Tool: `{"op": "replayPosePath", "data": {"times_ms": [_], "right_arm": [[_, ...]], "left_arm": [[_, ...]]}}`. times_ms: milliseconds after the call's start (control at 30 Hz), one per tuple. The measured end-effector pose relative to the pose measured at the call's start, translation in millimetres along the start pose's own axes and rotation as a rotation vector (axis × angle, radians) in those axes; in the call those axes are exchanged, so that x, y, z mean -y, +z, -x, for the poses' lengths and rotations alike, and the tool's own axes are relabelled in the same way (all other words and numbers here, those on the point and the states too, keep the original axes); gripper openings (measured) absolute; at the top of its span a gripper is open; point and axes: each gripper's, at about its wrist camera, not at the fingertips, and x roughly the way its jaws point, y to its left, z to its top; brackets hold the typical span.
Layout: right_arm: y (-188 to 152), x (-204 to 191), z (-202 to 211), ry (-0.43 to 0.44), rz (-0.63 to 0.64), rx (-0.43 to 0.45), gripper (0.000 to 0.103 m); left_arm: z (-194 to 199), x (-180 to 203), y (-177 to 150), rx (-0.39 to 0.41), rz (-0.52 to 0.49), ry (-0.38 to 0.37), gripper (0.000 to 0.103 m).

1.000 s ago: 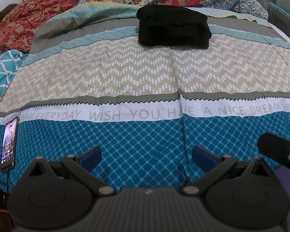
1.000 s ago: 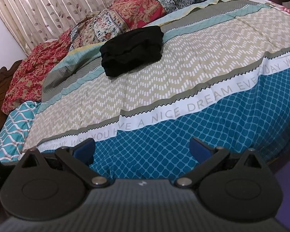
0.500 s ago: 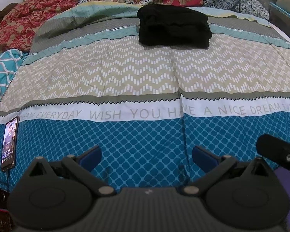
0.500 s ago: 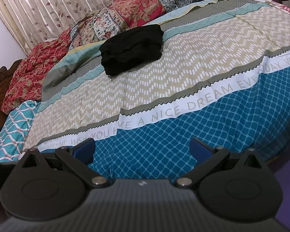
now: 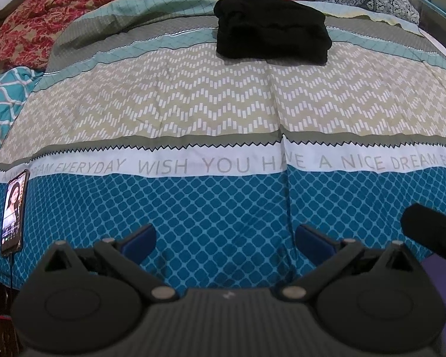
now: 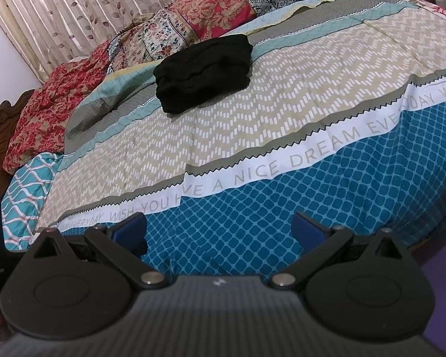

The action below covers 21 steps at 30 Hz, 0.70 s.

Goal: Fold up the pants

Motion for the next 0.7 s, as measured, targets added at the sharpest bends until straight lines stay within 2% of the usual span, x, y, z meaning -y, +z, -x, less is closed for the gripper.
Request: {"op": "replayPosePath", "data": {"times_ms": [700], "right_arm": [[-3, 5, -7, -0.002, -0.015, -0.025, 0.103]], "left_arm": [[-16, -3, -5, -0.071, 0.015, -0.003, 0.103]]}}
